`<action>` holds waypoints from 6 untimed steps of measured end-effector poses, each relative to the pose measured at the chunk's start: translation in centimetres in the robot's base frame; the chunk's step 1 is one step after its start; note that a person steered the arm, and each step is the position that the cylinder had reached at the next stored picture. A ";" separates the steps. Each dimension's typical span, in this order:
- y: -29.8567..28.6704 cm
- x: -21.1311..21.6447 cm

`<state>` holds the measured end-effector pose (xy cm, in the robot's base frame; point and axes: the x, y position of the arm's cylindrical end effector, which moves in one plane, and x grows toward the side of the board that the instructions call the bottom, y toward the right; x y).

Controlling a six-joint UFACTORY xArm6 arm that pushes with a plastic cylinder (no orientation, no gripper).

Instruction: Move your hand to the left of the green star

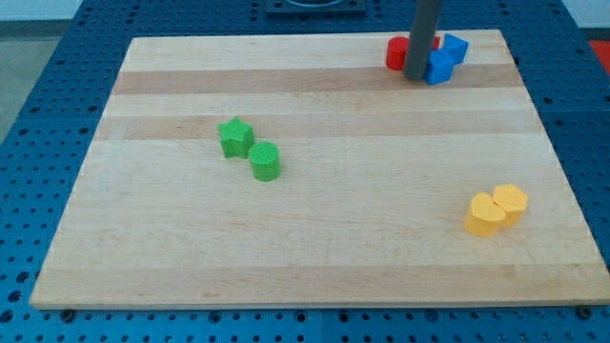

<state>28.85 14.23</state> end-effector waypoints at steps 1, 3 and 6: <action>-0.2 0.4; -7.1 4.6; -26.8 6.3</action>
